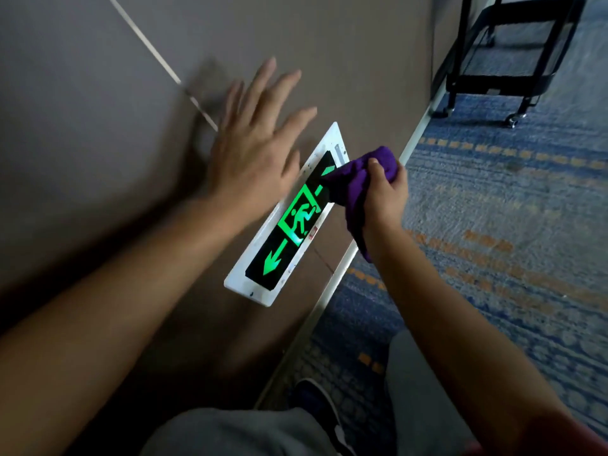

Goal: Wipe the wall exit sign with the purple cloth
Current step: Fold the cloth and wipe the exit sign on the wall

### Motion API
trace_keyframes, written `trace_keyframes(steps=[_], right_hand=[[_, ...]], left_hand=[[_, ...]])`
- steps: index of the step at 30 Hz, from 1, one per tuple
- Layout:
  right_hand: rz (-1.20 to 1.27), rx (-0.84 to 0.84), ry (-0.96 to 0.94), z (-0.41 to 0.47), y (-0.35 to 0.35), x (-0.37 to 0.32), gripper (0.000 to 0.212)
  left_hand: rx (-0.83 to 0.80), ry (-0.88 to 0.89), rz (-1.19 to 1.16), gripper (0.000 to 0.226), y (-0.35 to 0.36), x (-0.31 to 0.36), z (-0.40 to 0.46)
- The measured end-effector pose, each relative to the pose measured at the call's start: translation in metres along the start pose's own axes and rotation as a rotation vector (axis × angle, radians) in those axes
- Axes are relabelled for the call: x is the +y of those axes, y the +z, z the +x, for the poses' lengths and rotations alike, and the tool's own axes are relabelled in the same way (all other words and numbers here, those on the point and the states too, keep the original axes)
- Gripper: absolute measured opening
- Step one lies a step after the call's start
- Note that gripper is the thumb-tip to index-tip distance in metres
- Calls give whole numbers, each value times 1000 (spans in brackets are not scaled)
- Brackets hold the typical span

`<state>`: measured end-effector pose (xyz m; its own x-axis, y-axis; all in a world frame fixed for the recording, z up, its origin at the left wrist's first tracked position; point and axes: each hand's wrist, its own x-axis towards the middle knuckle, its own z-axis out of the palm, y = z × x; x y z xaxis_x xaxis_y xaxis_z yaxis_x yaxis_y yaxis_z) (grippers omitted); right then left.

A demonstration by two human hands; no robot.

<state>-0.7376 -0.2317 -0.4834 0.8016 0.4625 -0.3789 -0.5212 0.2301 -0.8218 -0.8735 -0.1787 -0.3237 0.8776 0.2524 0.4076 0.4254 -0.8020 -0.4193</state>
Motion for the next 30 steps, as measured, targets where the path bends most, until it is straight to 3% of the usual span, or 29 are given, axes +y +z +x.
trace_keyframes(steps=[3, 8, 11, 17, 30], right_hand=[[-106, 2, -119, 14, 16, 0, 63], [-231, -111, -224, 34, 30, 14, 56], [-295, -157, -284, 38, 40, 21, 49], [-371, -206, -377, 42, 66, 51, 47], [-426, -205, -403, 6, 69, 71, 48]], left_hand=[[-171, 74, 287, 60, 7, -36, 34], [-279, 51, 534, 61, 26, -42, 44], [-221, 76, 535, 66, 28, -45, 43], [-207, 100, 527, 54, 32, -47, 42], [-255, 139, 612, 47, 35, -49, 44]])
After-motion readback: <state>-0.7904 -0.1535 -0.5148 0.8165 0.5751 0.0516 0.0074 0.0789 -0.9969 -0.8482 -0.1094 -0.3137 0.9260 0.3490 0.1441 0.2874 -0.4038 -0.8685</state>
